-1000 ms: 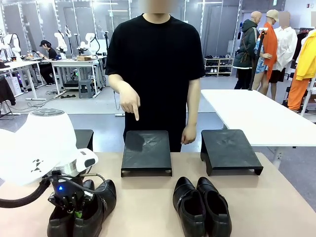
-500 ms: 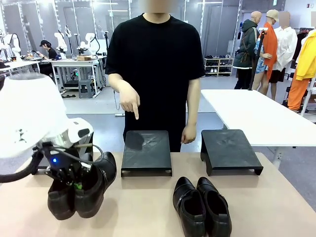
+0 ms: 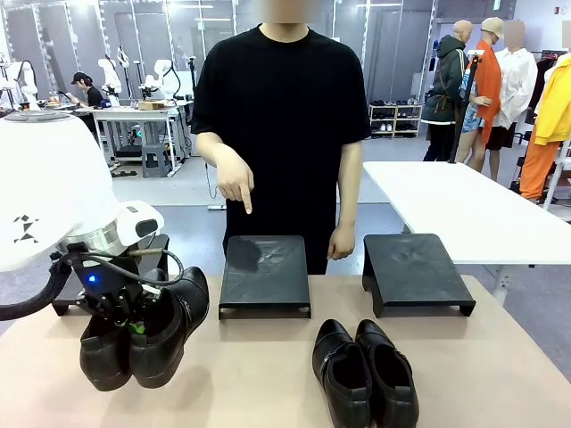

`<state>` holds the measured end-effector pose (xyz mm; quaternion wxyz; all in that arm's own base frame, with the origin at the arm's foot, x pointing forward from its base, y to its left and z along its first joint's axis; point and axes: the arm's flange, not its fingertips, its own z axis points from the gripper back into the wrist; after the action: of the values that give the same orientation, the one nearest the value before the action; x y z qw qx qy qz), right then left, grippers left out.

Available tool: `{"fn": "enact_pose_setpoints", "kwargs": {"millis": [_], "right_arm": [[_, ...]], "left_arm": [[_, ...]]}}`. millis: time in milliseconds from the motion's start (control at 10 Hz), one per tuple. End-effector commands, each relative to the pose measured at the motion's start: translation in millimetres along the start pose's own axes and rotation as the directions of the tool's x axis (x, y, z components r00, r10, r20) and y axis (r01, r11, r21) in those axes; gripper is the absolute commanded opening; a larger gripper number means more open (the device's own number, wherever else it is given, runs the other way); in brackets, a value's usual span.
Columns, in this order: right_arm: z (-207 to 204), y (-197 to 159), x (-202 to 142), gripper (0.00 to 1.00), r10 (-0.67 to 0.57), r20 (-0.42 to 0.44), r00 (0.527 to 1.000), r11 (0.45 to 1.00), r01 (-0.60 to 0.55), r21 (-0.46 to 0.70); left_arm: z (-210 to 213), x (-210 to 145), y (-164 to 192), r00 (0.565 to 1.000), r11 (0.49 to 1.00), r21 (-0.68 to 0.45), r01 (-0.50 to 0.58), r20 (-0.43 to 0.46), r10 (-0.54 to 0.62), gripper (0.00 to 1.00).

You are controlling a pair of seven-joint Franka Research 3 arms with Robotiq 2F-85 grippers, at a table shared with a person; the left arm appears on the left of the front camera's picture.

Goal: Place the shoes on the stand as instructed by the person.
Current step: Pick up one pair of Shoes and place it on the Shoes Stand indicated by the person.

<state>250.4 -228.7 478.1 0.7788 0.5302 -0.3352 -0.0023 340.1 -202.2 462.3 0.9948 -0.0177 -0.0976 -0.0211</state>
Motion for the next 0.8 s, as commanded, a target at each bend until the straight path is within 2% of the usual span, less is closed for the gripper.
{"fn": "enact_pose_setpoints", "kwargs": {"millis": [0,100,200,300,500,700], "right_arm": [[1,1,2,1.00,0.018,0.009,1.000,1.000,-0.018,0.014],[1,1,2,1.00,0.018,0.009,1.000,1.000,-0.018,0.014],[1,1,2,1.00,0.018,0.009,1.000,1.000,-0.018,0.014],[1,1,2,1.00,0.018,0.009,1.000,1.000,-0.018,0.014],[1,1,2,1.00,0.018,0.009,1.000,1.000,-0.018,0.014],[1,1,2,1.00,0.018,0.009,1.000,1.000,-0.018,0.014]], "left_arm": [[5,2,0,1.000,1.000,-0.007,-0.010,0.012,0.010,0.00],[5,2,0,1.000,1.000,-0.007,-0.010,0.012,0.010,0.00],[-1,0,1,1.000,1.000,0.001,-0.001,-0.003,0.001,0.07],[10,1,-9,0.995,0.996,-0.080,-0.037,0.088,0.044,0.07],[19,20,-38,0.992,0.994,-0.101,-0.035,0.120,0.047,0.07],[17,45,-72,0.983,0.999,-0.030,-0.038,0.177,0.042,0.07]]}}
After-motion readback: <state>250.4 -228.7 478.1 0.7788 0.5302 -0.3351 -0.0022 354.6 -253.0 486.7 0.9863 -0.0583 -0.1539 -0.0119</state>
